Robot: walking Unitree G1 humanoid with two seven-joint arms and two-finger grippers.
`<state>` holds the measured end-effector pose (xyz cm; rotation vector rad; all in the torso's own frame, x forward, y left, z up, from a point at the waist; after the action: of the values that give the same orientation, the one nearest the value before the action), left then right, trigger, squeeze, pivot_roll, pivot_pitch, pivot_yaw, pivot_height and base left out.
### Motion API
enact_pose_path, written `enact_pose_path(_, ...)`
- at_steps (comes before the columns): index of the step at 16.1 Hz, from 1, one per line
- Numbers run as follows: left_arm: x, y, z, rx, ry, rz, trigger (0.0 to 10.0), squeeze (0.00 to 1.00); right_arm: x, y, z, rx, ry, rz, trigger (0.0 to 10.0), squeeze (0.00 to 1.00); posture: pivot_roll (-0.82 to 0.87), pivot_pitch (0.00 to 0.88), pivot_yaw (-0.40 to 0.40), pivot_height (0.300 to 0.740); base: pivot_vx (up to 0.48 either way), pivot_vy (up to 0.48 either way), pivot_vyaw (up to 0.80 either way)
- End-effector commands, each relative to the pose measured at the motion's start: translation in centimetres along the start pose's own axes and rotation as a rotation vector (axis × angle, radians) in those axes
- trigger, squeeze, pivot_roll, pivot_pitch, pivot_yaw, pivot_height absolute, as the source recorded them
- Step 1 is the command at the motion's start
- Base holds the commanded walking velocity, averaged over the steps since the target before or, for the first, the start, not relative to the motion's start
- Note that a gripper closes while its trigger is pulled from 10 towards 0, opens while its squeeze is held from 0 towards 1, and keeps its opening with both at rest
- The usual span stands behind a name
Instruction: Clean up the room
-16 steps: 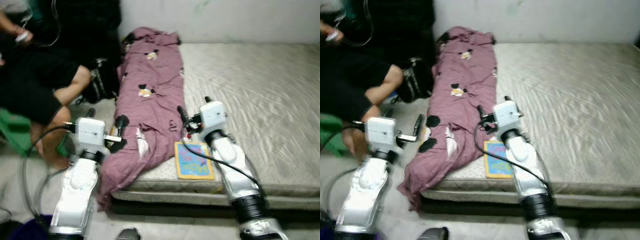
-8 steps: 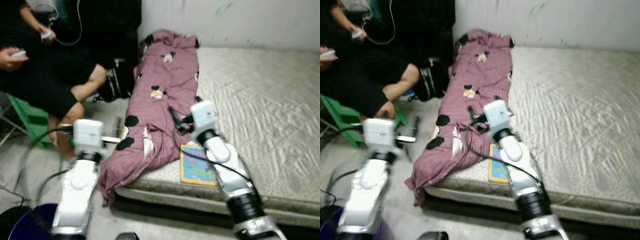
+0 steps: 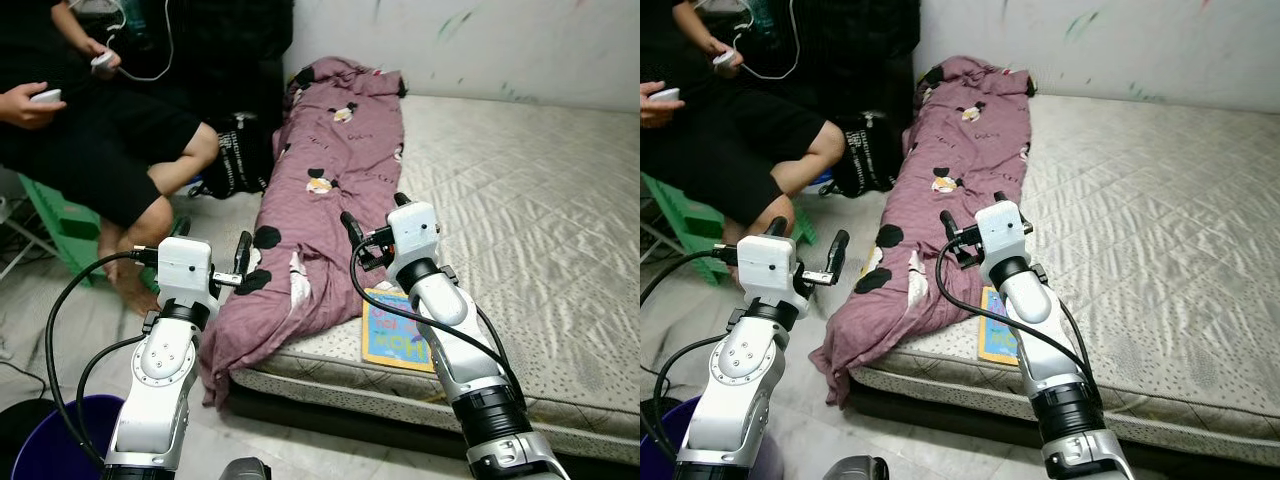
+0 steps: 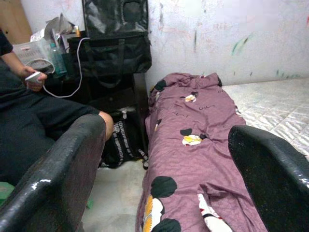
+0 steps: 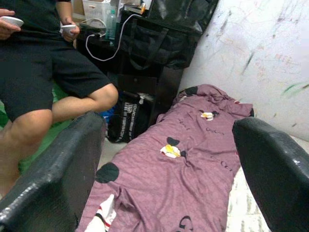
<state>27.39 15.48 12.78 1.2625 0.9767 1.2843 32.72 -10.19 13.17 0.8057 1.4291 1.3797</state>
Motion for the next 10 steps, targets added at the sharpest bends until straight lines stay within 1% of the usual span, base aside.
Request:
enact_pose_path(1,0.18,0.13,0.05,-0.009,0.004,0.009,10.0,0.0,-0.14,0.27,0.23,-0.012,-0.007,0.004,10.0,0.0,0.04,0.0,-0.009,0.74,0.0,0.0,0.0)
enact_pose_path(5,0.05,0.35,0.0,-0.025,-0.015,-0.001,10.0,0.0,-0.2,0.17,0.28,-0.003,-0.016,0.018,10.0,0.0,0.04,0.0,-0.008,0.74,0.0,0.0,0.0)
enact_pose_path(7,0.03,0.37,0.01,-0.027,-0.019,-0.004,10.0,0.0,-0.28,0.16,0.24,-0.004,-0.018,0.02,10.0,0.0,0.04,0.0,-0.008,0.74,0.263,0.0,-0.5)
enact_pose_path(10,0.01,0.41,0.03,-0.031,-0.026,-0.006,10.0,0.0,-0.36,0.15,0.26,-0.005,-0.02,0.014,10.0,0.0,0.04,0.0,-0.006,0.74,0.304,0.0,0.0)
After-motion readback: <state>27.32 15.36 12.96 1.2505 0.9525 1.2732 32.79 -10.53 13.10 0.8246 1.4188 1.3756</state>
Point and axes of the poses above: a point about 5 cm out from each wrist's last joint towards the gripper, its own z axis pointing out of the wrist towards the gripper, its own y axis along the axis of the wrist's last joint, x = y × z, the point moved 1 cm from there along z, pointing out of the wrist towards the gripper
